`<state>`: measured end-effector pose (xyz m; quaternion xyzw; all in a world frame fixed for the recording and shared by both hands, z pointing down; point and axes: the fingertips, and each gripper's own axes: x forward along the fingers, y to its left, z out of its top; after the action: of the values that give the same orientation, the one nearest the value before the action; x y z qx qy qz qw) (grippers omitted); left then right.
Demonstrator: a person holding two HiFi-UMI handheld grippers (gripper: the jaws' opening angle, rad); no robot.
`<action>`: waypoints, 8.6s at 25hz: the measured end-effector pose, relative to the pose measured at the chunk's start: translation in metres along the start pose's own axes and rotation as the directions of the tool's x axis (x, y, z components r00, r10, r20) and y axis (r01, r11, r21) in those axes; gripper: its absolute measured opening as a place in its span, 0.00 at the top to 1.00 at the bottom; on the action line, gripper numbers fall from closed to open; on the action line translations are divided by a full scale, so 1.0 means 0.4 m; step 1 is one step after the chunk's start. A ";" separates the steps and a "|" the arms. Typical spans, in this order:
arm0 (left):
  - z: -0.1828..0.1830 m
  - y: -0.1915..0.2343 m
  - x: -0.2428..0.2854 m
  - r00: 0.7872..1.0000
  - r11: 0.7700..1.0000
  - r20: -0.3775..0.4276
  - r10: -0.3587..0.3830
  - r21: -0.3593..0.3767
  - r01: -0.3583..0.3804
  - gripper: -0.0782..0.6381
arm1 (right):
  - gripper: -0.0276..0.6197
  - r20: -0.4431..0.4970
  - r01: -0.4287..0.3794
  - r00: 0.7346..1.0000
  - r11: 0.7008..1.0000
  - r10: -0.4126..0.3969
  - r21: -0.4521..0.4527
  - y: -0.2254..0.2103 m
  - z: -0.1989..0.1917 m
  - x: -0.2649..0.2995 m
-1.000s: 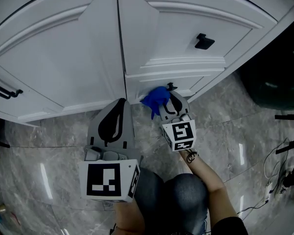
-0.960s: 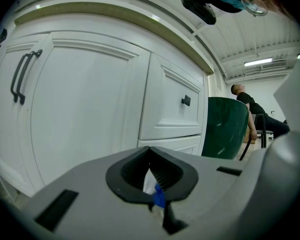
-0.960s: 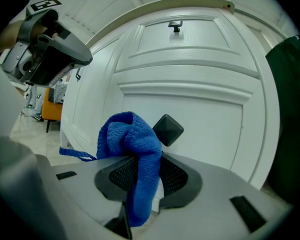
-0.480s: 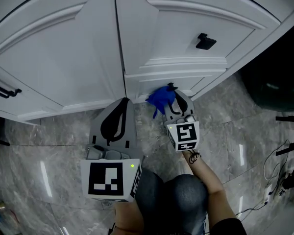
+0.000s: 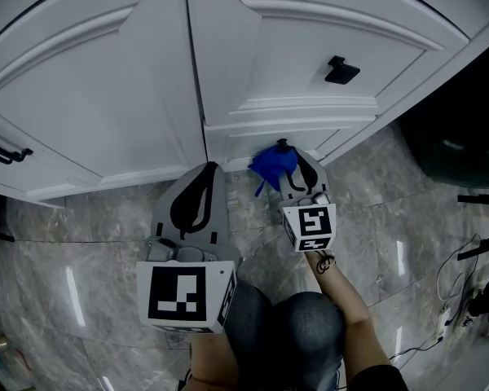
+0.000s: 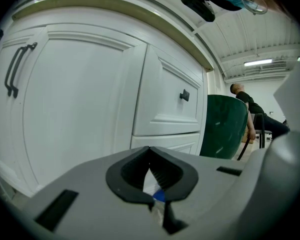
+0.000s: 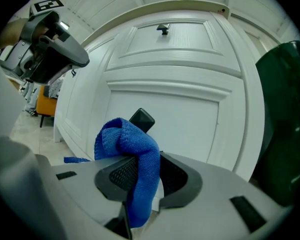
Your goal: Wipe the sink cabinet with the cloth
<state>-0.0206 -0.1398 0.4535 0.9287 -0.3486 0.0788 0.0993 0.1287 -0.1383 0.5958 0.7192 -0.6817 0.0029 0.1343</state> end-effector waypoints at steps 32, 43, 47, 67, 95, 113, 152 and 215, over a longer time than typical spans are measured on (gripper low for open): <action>-0.008 -0.056 0.037 0.999 0.999 -0.017 -0.032 0.020 0.033 0.89 | 0.78 -0.043 0.162 0.986 0.986 -0.160 0.036 -0.168 -0.059 -0.049; -0.019 -0.078 0.060 0.998 0.998 -0.028 -0.053 0.025 0.053 0.89 | 0.78 -0.062 0.224 0.973 0.973 -0.221 0.056 -0.219 -0.077 -0.075; -0.015 -0.086 0.063 0.998 0.998 -0.020 -0.065 0.020 0.066 0.89 | 0.78 -0.097 0.292 0.954 0.952 -0.283 0.088 -0.279 -0.106 -0.096; 0.002 -0.052 0.033 1.000 0.999 -0.002 -0.021 0.034 0.021 0.89 | 0.78 -0.144 0.345 0.933 0.934 -0.330 0.090 -0.313 -0.144 -0.121; 0.034 0.056 -0.058 0.997 0.997 0.040 0.071 0.024 -0.072 0.89 | 0.78 -0.089 -0.317 0.937 0.929 0.338 0.192 0.353 -0.096 0.074; 0.027 0.050 -0.047 0.998 0.998 0.032 0.061 0.031 -0.062 0.89 | 0.78 -0.086 -0.294 0.940 0.913 0.330 0.283 0.335 -0.107 0.101; -0.005 0.028 0.006 0.999 0.997 -0.015 0.051 0.064 -0.049 0.89 | 0.78 0.048 -0.155 0.987 0.988 0.155 0.007 0.179 -0.085 0.042; -0.020 -0.013 0.042 0.999 0.995 -0.040 0.034 0.096 -0.030 0.89 | 0.78 -0.039 0.110 0.993 0.992 -0.108 0.069 -0.088 -0.189 -0.019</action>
<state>-0.0055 -0.1447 0.4640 0.9249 -0.3570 0.1159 0.0609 0.1763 -0.1147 0.6606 0.7595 -0.6384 0.0324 0.1206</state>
